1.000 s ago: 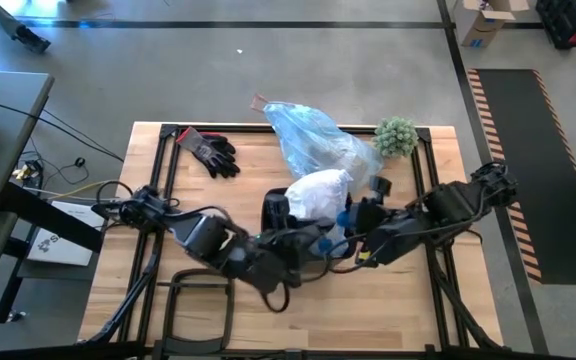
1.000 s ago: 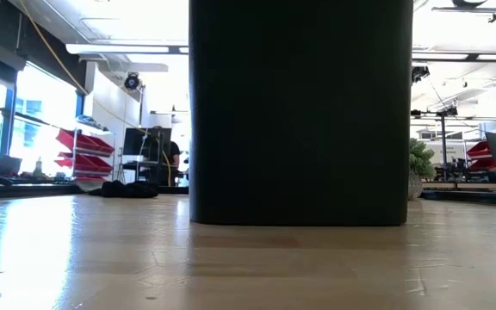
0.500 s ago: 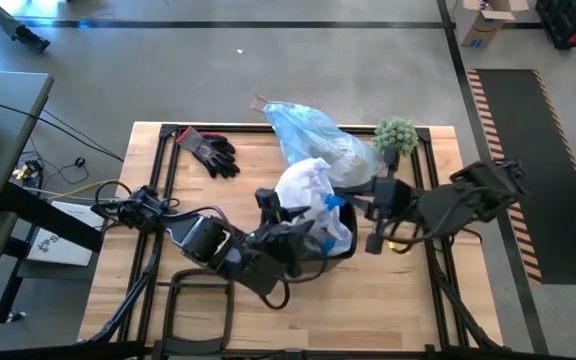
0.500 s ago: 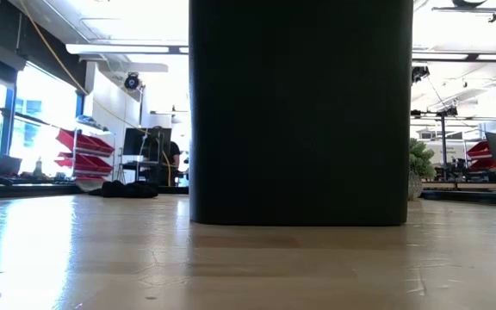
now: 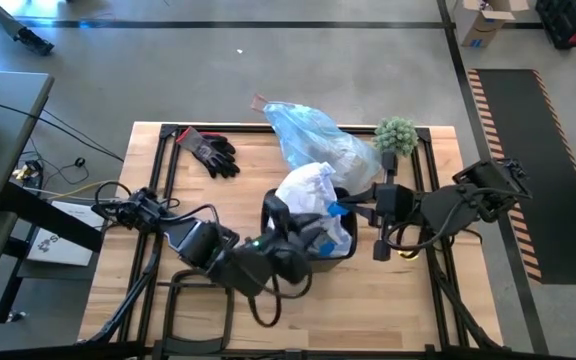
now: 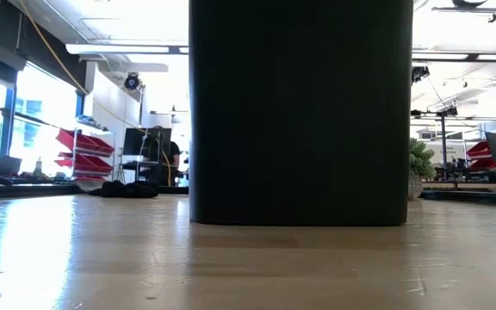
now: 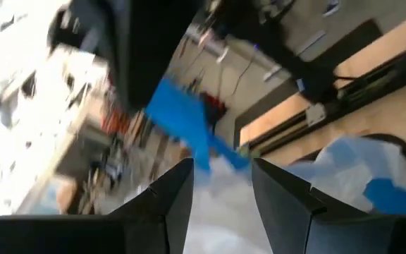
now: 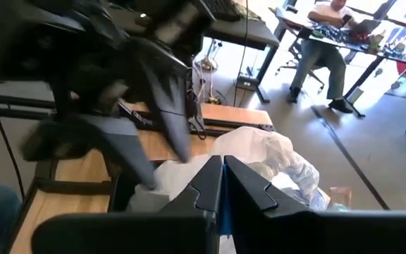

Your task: Place trash/remove bag and relplace

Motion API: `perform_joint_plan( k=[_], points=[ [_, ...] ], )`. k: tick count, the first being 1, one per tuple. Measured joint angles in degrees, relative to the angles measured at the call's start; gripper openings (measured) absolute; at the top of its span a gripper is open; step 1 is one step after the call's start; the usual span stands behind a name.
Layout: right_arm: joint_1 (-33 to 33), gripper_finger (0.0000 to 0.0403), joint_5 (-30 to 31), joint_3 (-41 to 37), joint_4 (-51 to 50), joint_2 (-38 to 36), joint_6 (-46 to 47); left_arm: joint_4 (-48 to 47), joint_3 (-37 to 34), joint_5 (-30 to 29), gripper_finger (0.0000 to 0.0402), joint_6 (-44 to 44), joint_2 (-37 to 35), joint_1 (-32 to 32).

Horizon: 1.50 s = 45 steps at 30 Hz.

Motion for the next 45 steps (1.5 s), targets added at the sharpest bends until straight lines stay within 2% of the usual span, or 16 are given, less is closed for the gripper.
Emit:
perform_joint_plan(
  k=[6,9,11,16,21,26,31,38,41,45],
  points=[
    [0.0,0.0,-5.5,0.0,-0.4,0.5,-0.2,0.2,0.0,7.0,0.0131,18.6,0.0,1.4],
    [0.0,0.0,-9.1,-0.1,-1.0,0.6,-0.2,0.0,0.0,7.1,0.0133,26.0,0.0,2.9],
    [0.0,0.0,-11.0,-0.1,-1.4,0.5,0.0,0.0,0.0,5.8,0.0138,27.6,0.0,4.2],
    [0.0,0.0,-13.8,-0.1,-2.2,0.5,0.3,-2.6,0.0,3.9,0.0163,26.8,0.0,7.2],
    [0.0,0.0,-15.0,-0.1,-2.4,0.5,0.5,-8.9,0.0,4.7,0.018,18.6,0.0,10.2],
    [0.0,0.0,-15.0,-0.1,-2.9,0.5,0.5,-14.1,0.0,11.2,0.0179,10.9,0.0,12.4],
    [0.0,0.0,-15.0,-0.1,-2.9,0.5,0.5,-16.3,0.0,15.6,0.0141,7.2,0.0,13.4],
    [1.2,0.0,-16.3,-0.1,-3.0,0.5,0.4,-16.6,0.0,11.0,0.0013,7.5,0.0,13.6],
    [2.2,0.0,-15.1,-0.1,-6.0,0.5,3.8,-16.6,0.0,6.0,0.001,8.0,0.0,13.1],
    [1.9,0.0015,-8.8,-0.1,-18.1,0.5,13.7,-16.6,0.0,0.3,0.0002,10.1,-0.1,11.4]
  ],
)
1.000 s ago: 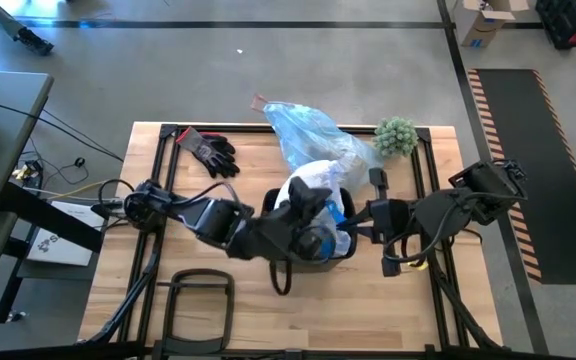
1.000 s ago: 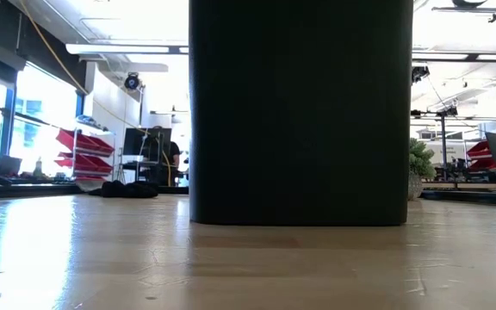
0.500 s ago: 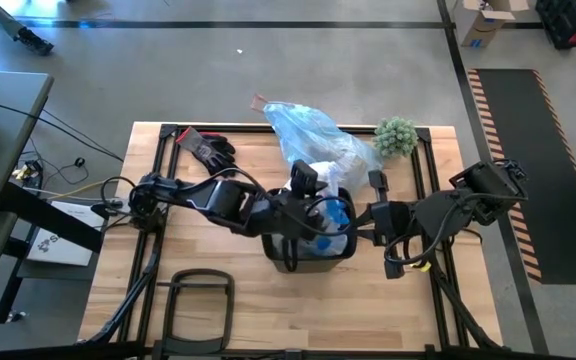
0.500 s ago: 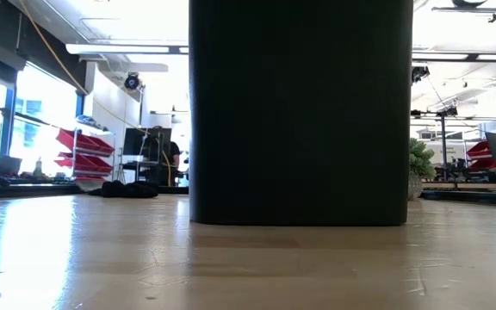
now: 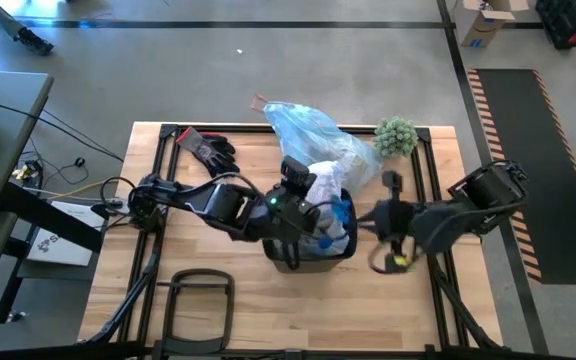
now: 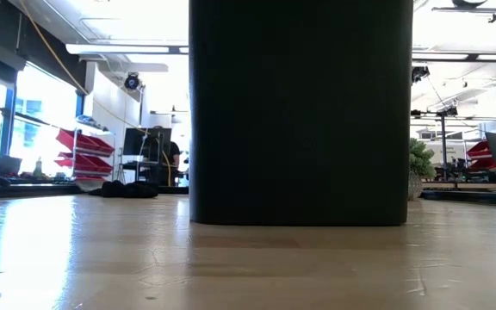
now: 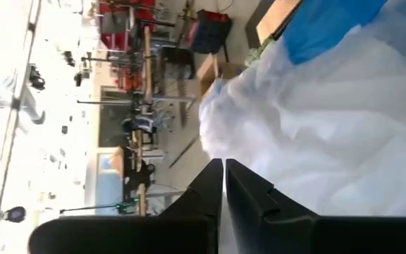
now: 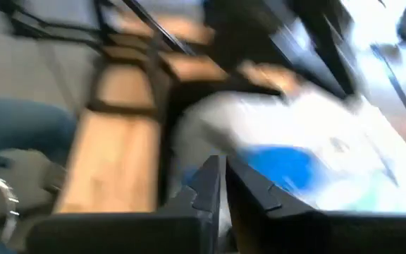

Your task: Place trash/remove bag and relplace

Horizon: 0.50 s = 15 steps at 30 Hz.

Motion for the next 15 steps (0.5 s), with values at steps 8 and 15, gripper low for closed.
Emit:
perform_joint_plan(
  k=[8,15],
  points=[
    [-5.7,0.0138,-6.0,-6.8,-4.1,0.6,6.9,0.1,0.0,-4.8,0.0,0.0,-2.0,-4.9],
    [-12.4,0.0235,-9.6,-18.7,-1.6,0.2,10.6,-0.4,0.0,-10.2,0.0,-2.0,-2.3,-9.5]
  ],
)
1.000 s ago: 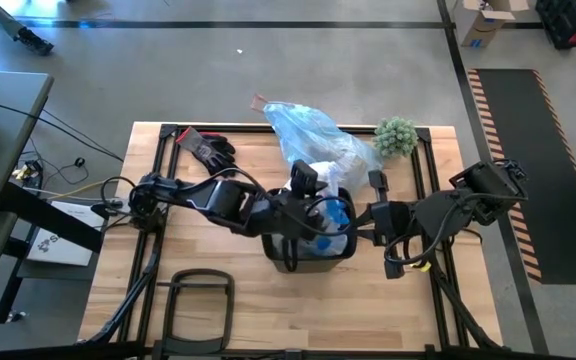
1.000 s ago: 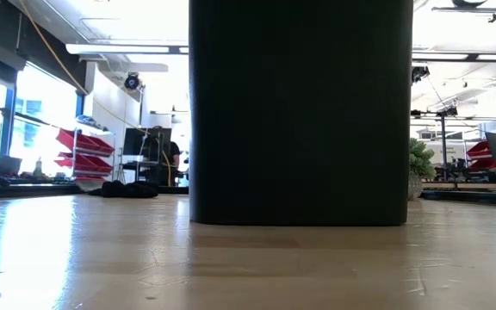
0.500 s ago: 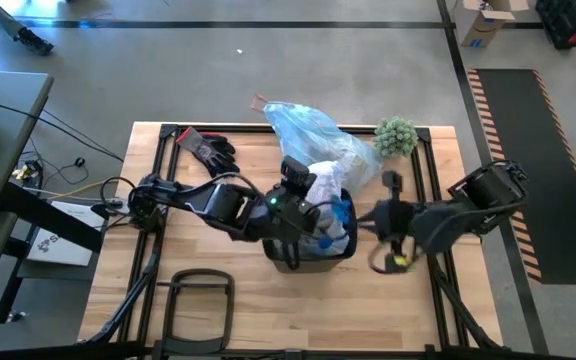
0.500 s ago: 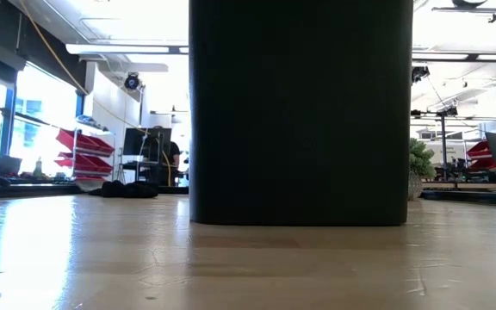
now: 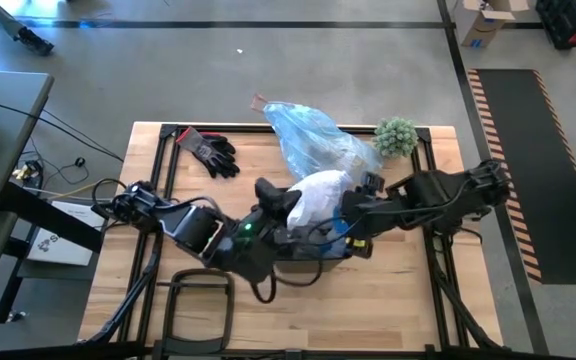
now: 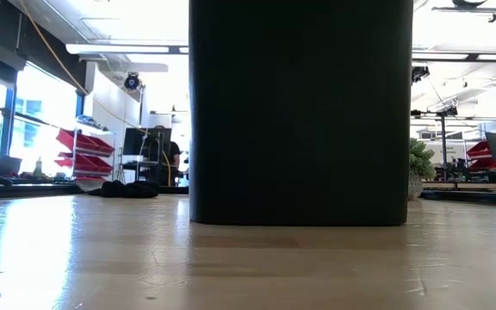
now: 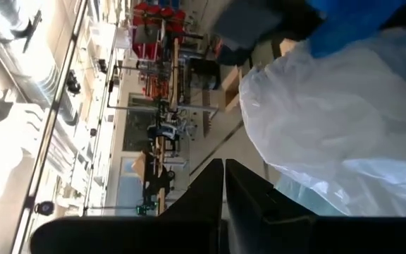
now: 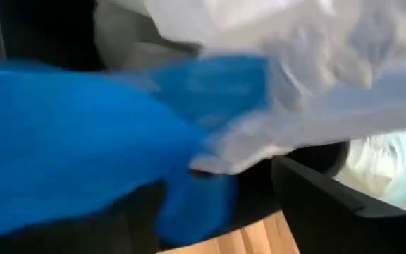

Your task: Place trash/remove bag and relplace

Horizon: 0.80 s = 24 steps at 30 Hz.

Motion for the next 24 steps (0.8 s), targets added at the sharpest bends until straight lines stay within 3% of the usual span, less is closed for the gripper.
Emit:
perform_joint_plan(
  k=[4,7,11,17,24],
  points=[
    [-3.2,0.0247,0.6,-3.9,1.4,0.0,1.2,-0.5,0.0,0.1,0.0,-1.1,0.0,-2.0],
    [-4.3,0.023,0.4,-4.3,5.1,0.0,-0.6,-0.5,0.0,-0.7,0.0,-2.5,0.0,-2.9],
    [-4.4,0.0173,0.7,-3.4,10.4,-0.1,-3.1,-0.7,0.0,-3.4,0.0,-2.1,0.0,-3.7],
    [-4.4,0.0027,3.5,-3.4,15.1,-0.1,-9.5,-0.6,0.0,-3.4,0.0,-3.5,0.0,-4.7],
    [-4.2,0.0002,8.1,-3.4,22.6,-2.7,-14.4,-0.4,0.0,-4.0,0.0,-6.6,0.0,-6.0]
  ],
)
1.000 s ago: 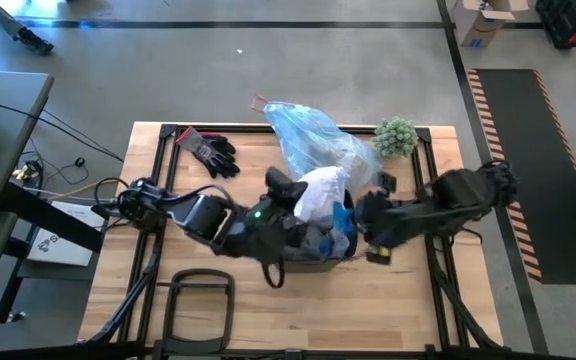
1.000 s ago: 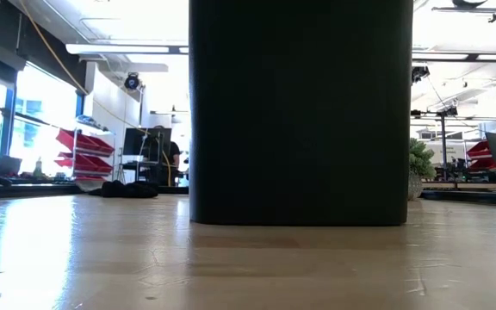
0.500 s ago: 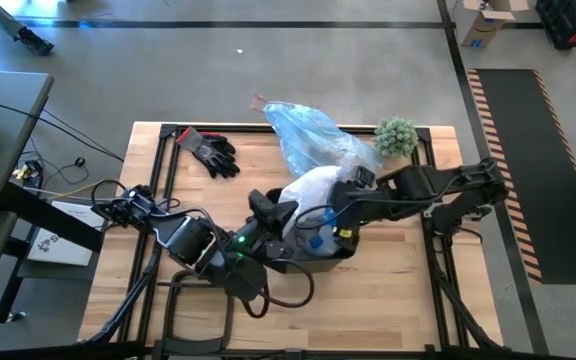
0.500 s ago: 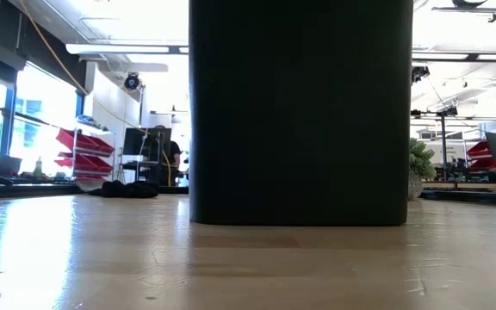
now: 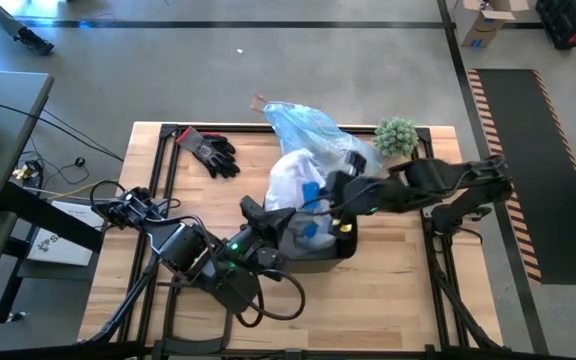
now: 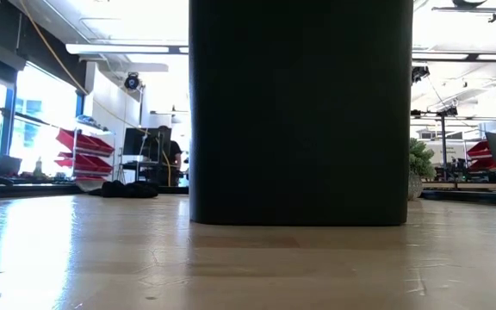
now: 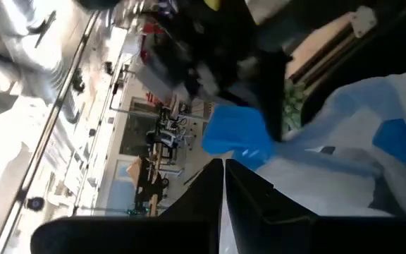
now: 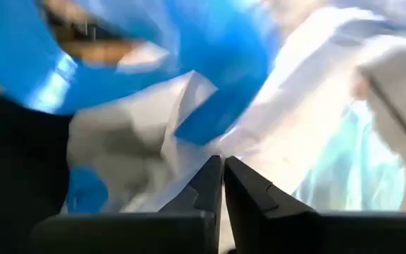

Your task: Place trash/remove bag and relplace

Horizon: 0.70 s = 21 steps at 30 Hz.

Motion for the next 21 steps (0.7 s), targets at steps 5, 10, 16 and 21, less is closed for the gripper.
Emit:
perform_joint_plan(
  k=[5,10,16,21],
  points=[
    [0.7,0.0,1.3,0.0,10.1,-4.1,-5.2,0.2,0.0,-3.2,0.0,-3.9,0.0,-1.5],
    [0.6,0.0,0.3,0.1,13.6,-7.0,-7.9,-1.3,0.0,0.3,0.0,-10.9,0.0,-2.0],
    [2.4,0.0,11.9,0.1,13.7,-10.7,-10.3,-8.1,0.0,1.8,0.0,-19.3,0.0,-2.0],
    [4.7,0.0,28.8,0.1,27.7,-13.9,-22.6,-11.4,0.0,2.3,0.0,-24.2,0.0,-2.0]
  ],
)
